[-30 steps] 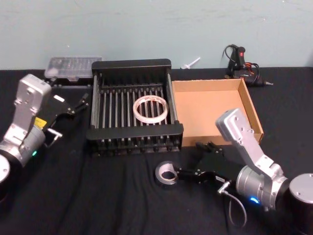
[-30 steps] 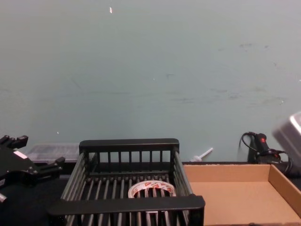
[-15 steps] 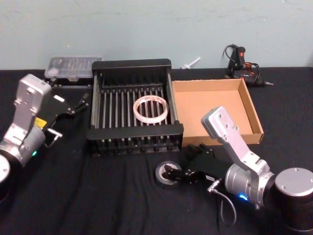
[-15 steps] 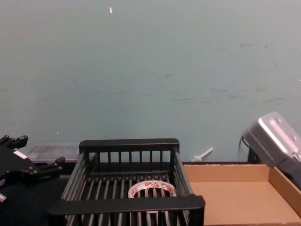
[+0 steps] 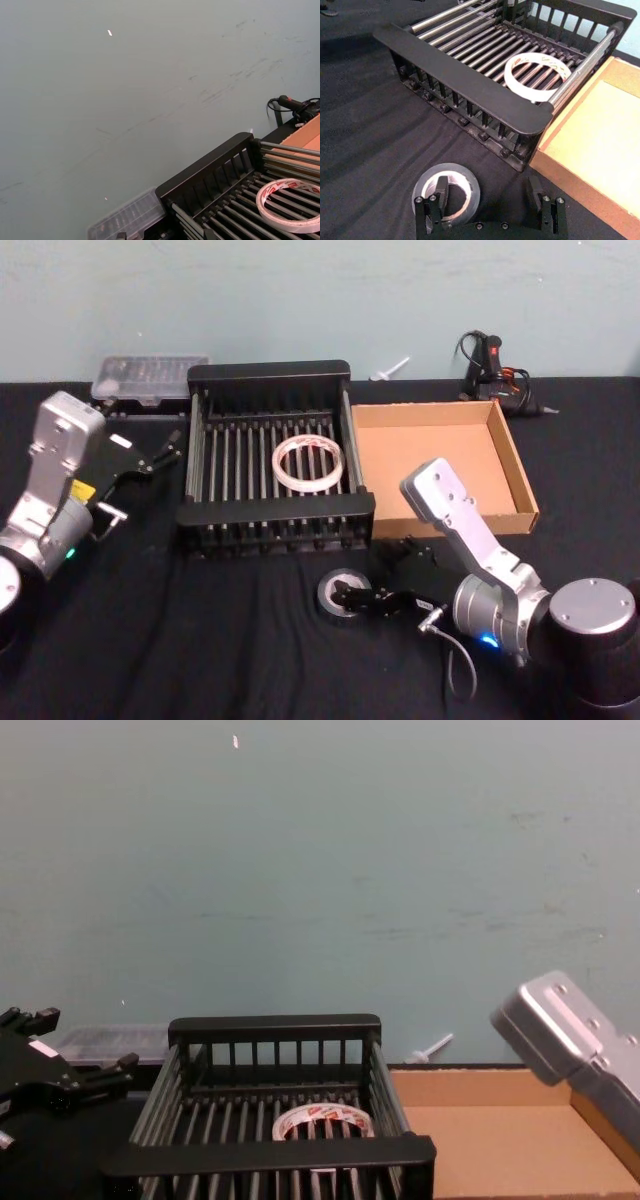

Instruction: Pick up the white tape and place it into the black box , Pick up the silver tape and place it into the brown box.

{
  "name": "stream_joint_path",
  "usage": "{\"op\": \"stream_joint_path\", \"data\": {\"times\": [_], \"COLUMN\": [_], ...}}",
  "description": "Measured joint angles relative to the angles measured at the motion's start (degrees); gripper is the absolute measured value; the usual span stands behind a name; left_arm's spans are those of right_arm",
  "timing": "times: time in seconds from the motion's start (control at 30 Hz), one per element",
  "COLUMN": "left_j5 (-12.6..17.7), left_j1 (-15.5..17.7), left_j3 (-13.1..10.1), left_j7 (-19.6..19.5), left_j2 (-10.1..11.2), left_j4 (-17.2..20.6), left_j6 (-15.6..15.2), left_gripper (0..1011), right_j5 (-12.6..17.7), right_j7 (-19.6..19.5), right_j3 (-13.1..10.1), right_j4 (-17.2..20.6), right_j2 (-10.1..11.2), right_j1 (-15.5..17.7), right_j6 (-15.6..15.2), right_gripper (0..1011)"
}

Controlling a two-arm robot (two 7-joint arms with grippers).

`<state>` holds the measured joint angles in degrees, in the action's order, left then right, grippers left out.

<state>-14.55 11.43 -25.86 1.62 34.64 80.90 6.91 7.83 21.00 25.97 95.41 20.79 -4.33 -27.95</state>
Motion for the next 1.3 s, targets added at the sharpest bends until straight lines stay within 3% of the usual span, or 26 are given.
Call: {"op": "stream_joint_path", "data": {"times": [0.83,1.0,1.3], "left_j5": [0.0,0.0,0.0], "left_j1": [0.0,0.0,0.0], "left_j3": [0.0,0.0,0.0], "left_j7": [0.0,0.0,0.0], "left_j2": [0.0,0.0,0.0], "left_j4": [0.0,0.0,0.0], "left_j6": [0.0,0.0,0.0], "left_gripper": [1001,1001,1001], "right_j5": [-0.8,-0.8,-0.7], "right_j7": [0.3,0.4,0.4], "right_j3": [0.1,0.1,0.1], "right_j4": [-1.1,-1.0,-1.0], "right_j2": [-0.8,-0.7,-0.7], "right_j1": [-0.5,-0.5,-0.4], "right_j6": [-0.7,-0.7,-0.7], "right_gripper": [994,904,628]}}
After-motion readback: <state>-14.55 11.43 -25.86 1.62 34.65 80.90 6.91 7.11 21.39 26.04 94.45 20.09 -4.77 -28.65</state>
